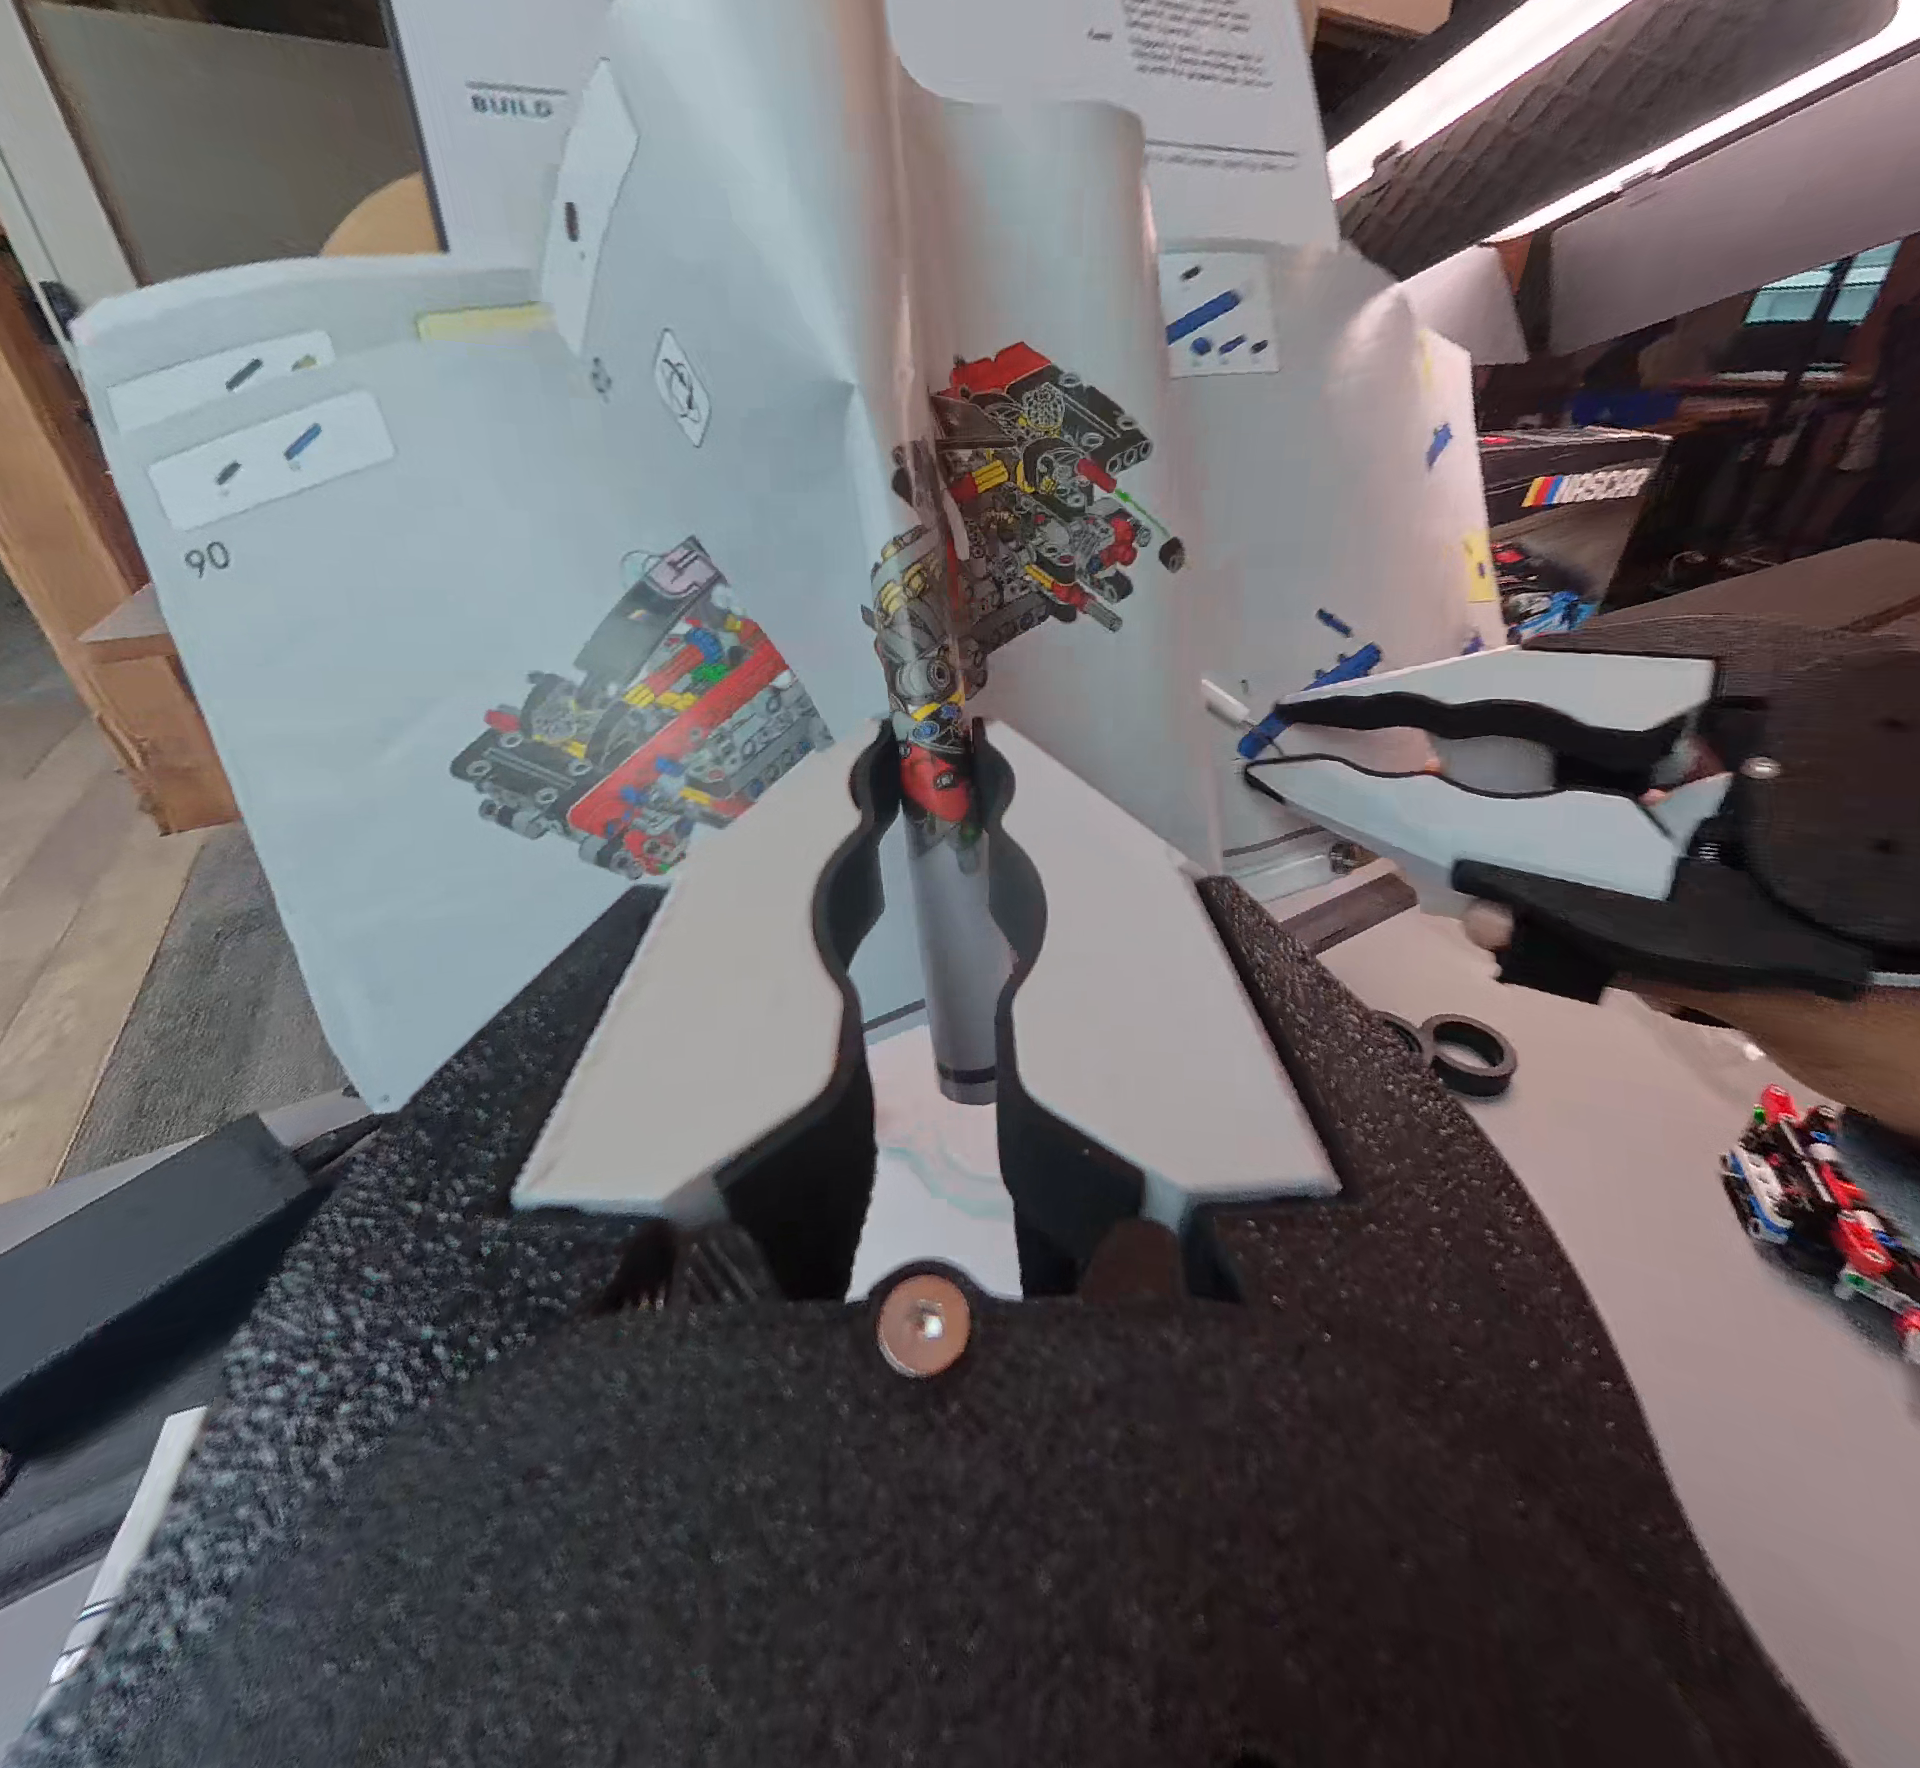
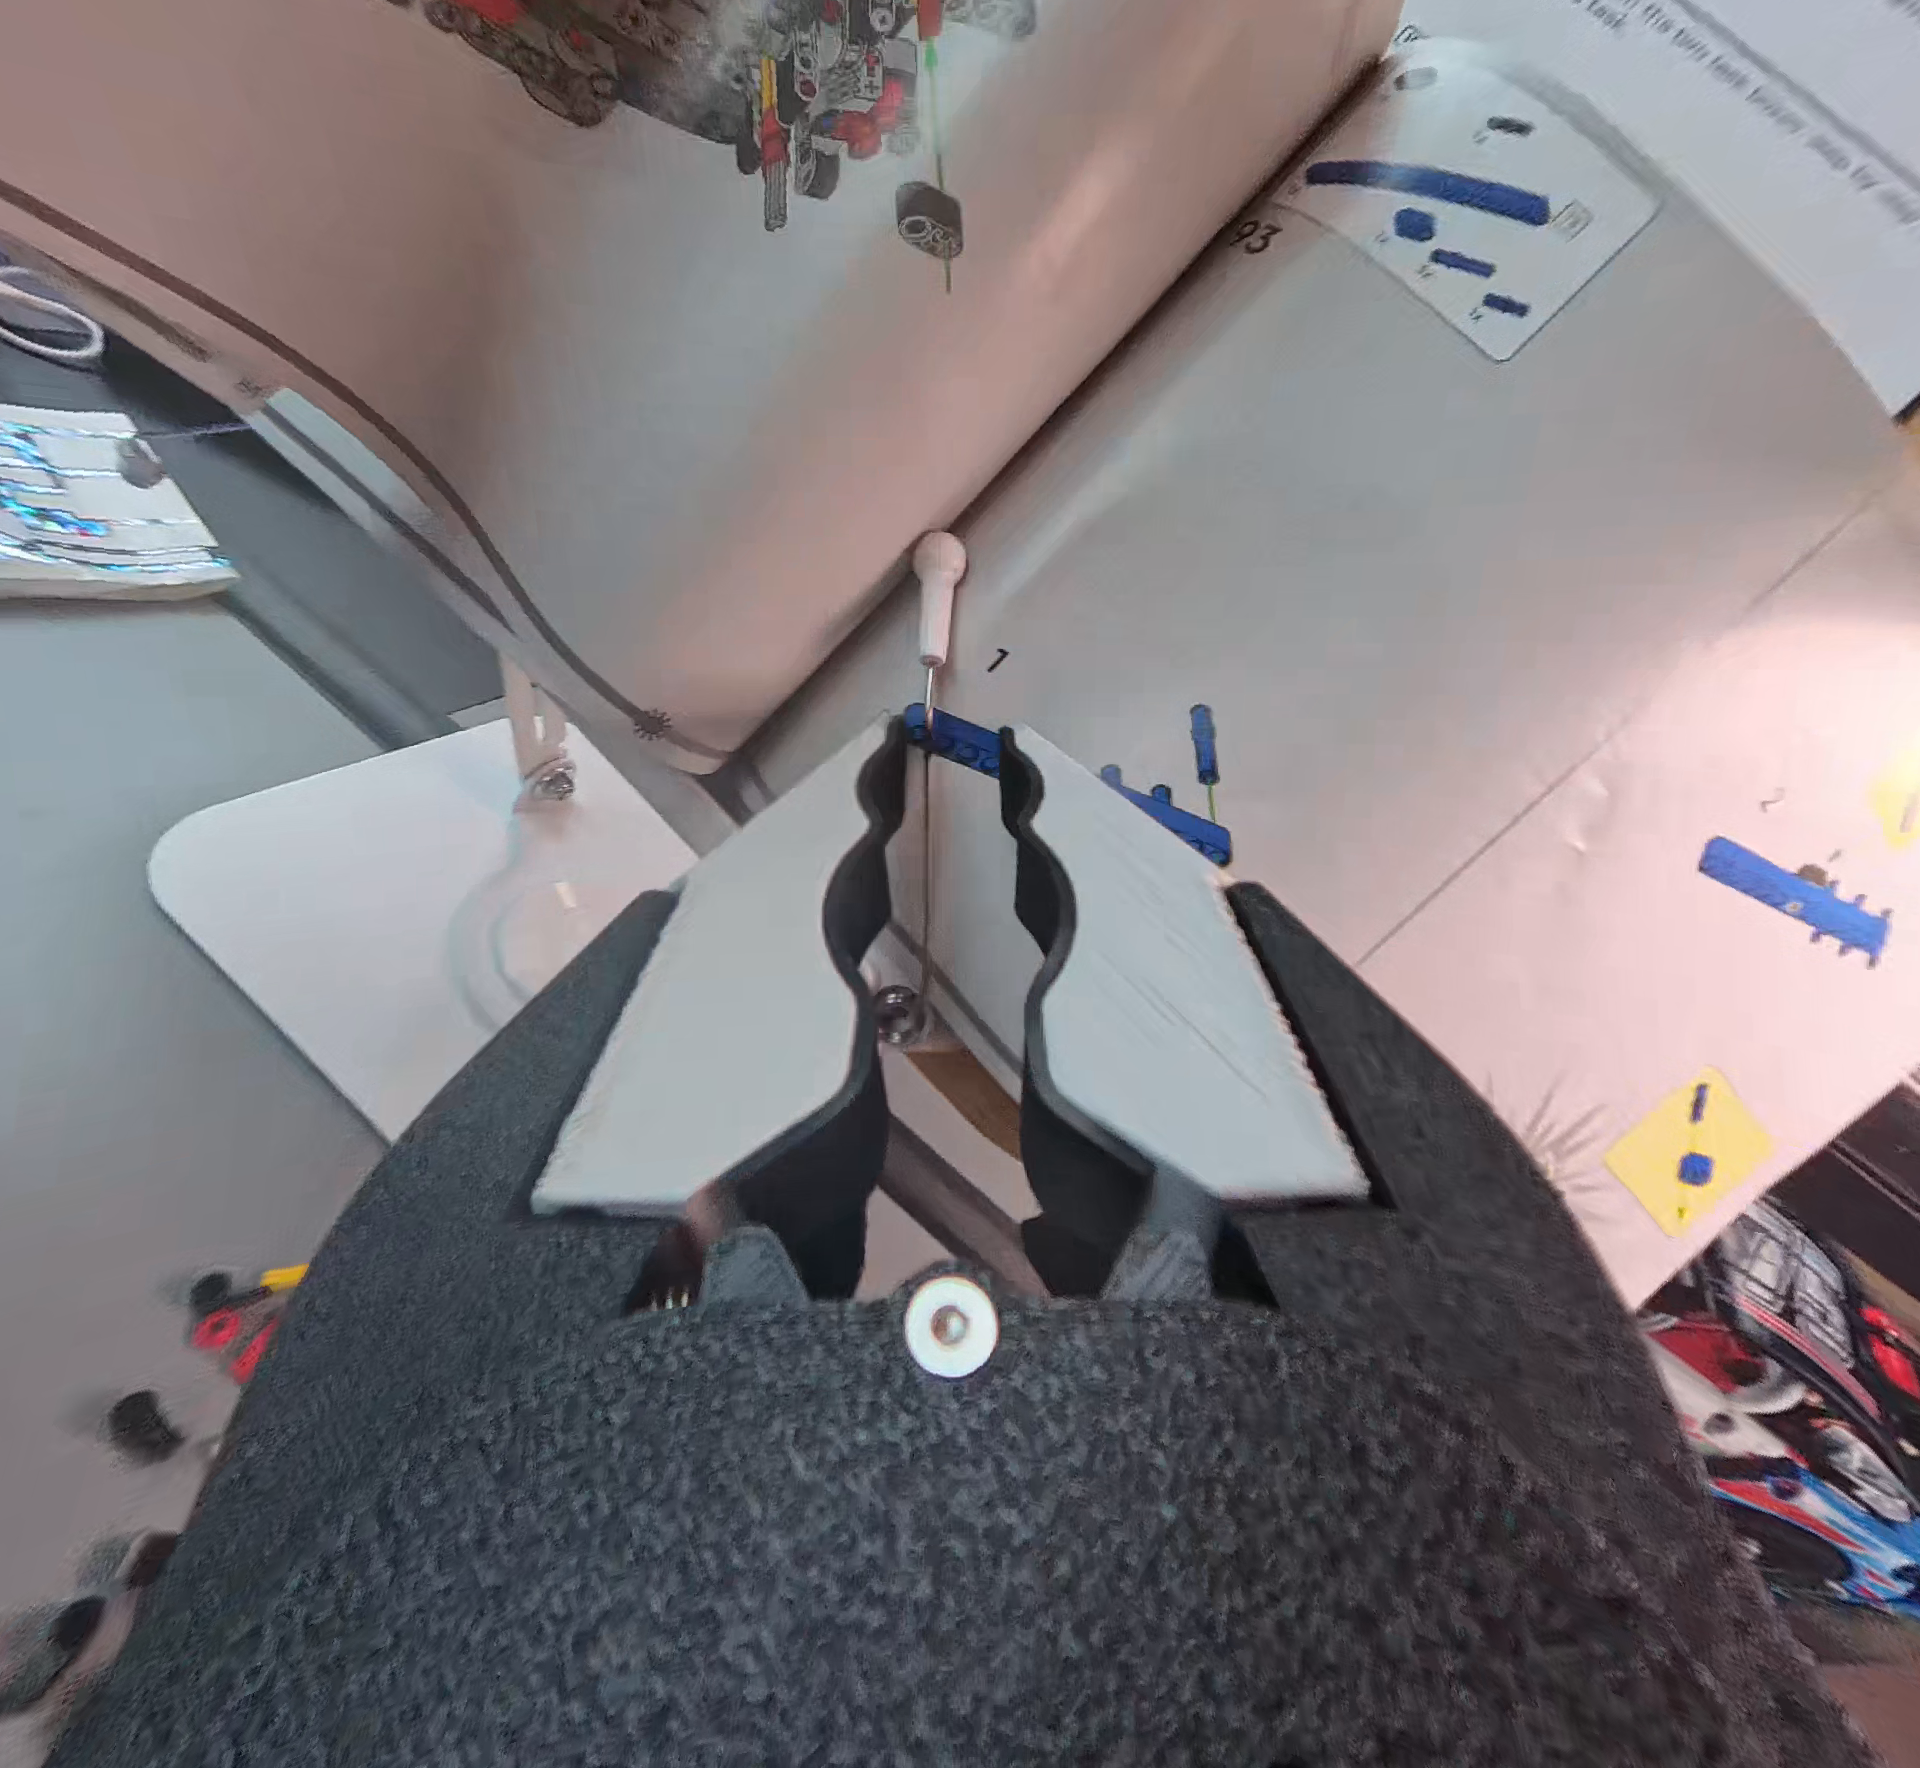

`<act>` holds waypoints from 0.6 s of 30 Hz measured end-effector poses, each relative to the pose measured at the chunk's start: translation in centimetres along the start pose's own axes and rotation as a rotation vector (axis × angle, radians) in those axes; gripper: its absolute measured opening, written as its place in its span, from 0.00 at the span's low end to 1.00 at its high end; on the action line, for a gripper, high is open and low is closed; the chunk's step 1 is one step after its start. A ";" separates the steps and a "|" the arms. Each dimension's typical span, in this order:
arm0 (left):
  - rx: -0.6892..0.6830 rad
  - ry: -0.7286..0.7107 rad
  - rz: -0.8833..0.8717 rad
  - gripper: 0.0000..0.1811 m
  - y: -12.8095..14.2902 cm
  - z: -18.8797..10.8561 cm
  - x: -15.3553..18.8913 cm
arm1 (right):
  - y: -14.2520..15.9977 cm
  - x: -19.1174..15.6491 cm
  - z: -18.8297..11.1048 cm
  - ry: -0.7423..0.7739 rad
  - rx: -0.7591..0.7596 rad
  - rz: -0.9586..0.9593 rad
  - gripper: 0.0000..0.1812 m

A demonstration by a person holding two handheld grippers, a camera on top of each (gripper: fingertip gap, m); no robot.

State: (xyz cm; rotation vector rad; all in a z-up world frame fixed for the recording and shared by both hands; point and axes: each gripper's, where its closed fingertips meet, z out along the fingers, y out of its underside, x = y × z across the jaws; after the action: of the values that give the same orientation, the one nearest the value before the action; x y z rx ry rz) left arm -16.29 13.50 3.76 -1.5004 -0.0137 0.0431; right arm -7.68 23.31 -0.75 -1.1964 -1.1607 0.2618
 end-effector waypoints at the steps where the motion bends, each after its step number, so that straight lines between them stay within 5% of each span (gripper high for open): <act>1: 0.015 0.029 0.009 0.07 -0.4 -0.3 0.9 | -0.1 0.2 0.0 0.006 0.013 -0.021 0.06; 12: 0.101 0.338 0.096 0.11 -2.0 -0.4 11.2 | 2.8 3.9 -3.6 0.037 0.104 0.516 0.00; 15: 0.117 0.341 0.102 0.11 -2.2 0.1 12.0 | 1.9 2.4 -3.8 -0.036 0.134 0.399 0.01; 18: 0.143 0.342 0.060 0.11 -3.1 0.0 11.9 | 0.7 0.8 -2.6 -0.051 0.122 0.224 0.14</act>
State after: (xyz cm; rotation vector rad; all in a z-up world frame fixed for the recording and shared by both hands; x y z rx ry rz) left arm -4.35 13.76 6.64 -1.3488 0.3036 -0.1613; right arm -4.96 22.64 -0.63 -1.2175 -1.0394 0.5278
